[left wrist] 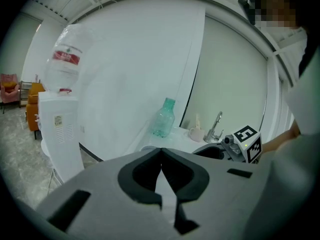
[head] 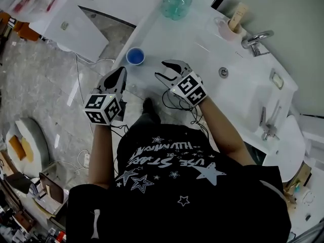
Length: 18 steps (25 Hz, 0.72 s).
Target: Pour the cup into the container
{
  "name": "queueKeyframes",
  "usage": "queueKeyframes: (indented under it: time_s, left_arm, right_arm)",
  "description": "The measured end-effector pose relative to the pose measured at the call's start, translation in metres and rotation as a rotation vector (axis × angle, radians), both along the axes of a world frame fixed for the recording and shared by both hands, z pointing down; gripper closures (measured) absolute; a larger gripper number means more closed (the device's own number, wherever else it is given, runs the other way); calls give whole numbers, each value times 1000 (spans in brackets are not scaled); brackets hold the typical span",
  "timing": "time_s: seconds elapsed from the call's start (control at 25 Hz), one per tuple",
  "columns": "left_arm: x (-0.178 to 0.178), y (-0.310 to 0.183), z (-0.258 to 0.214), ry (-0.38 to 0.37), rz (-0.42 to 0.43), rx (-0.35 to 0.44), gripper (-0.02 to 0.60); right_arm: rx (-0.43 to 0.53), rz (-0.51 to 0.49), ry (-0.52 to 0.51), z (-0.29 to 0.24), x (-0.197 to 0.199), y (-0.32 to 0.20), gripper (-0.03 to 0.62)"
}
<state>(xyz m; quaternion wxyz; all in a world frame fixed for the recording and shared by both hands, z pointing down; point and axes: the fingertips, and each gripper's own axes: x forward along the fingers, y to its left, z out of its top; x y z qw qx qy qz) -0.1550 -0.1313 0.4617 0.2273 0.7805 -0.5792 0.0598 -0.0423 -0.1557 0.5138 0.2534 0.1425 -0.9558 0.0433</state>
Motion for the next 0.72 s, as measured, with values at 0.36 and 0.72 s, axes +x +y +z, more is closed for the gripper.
queueKeyframes:
  time_s: [0.36, 0.72]
  left_arm:
    - [38, 45, -11, -7, -8, 29, 572]
    - [85, 87, -10, 3, -10, 49, 572]
  right_arm:
    - [78, 41, -35, -27, 39, 30, 586]
    - [149, 29, -61, -44, 85, 72, 588]
